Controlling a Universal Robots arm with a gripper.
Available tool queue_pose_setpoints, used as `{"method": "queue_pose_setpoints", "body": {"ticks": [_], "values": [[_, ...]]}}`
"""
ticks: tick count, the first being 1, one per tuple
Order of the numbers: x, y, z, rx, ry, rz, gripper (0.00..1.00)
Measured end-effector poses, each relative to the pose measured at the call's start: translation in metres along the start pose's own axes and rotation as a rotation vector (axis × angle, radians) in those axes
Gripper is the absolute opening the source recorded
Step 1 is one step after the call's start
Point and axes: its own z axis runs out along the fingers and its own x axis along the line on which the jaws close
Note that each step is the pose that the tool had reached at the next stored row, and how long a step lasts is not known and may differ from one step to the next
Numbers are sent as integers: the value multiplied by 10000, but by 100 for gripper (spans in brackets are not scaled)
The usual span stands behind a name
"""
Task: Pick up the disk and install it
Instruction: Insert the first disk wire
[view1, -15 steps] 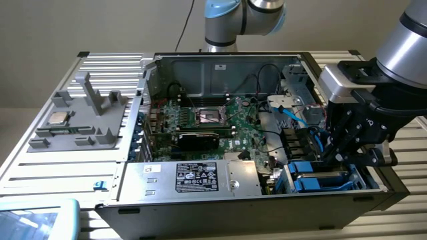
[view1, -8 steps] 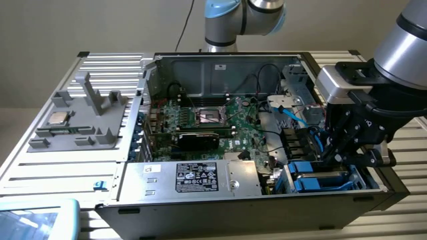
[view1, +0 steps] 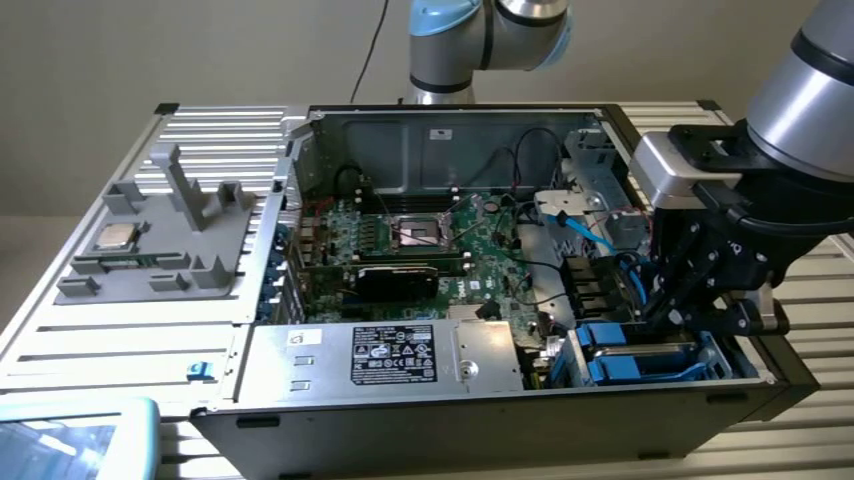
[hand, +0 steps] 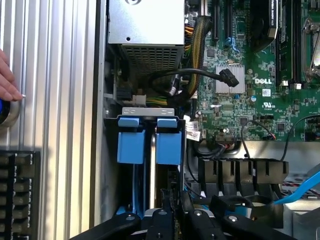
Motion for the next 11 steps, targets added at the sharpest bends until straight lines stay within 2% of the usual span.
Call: {"method": "queue_pose_setpoints", "body": {"ticks": [11], "values": [[2,-7,24,1,-11,199,16]]}}
